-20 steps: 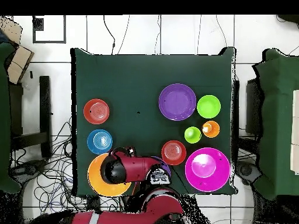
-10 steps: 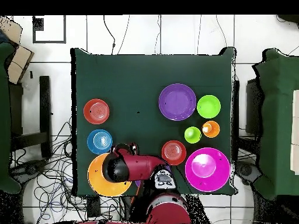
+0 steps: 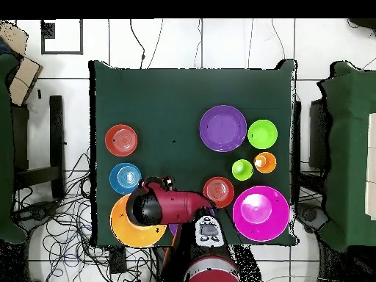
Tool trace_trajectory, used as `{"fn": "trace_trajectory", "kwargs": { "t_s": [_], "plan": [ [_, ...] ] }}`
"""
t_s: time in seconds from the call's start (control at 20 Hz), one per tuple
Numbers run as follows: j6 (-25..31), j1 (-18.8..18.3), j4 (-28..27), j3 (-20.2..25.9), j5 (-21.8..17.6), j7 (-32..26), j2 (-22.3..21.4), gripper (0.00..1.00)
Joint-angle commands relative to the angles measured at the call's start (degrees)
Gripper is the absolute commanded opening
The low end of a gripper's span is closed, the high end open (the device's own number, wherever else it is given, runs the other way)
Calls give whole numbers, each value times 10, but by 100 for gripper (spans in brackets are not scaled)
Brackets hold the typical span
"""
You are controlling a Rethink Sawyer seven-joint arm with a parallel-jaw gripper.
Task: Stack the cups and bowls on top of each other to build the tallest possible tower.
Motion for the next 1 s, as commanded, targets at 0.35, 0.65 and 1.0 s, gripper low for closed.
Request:
{"fn": "trace_trajectory", "kwargs": {
  "t_s": [0.35, 0.65, 1.0],
  "plan": [
    [139, -24, -113, 51, 28, 50, 16, 100],
    [148, -31, -119, 57, 26, 50, 17, 100],
    [145, -70, -97, 85, 13, 31, 10, 100]
  ]
}}
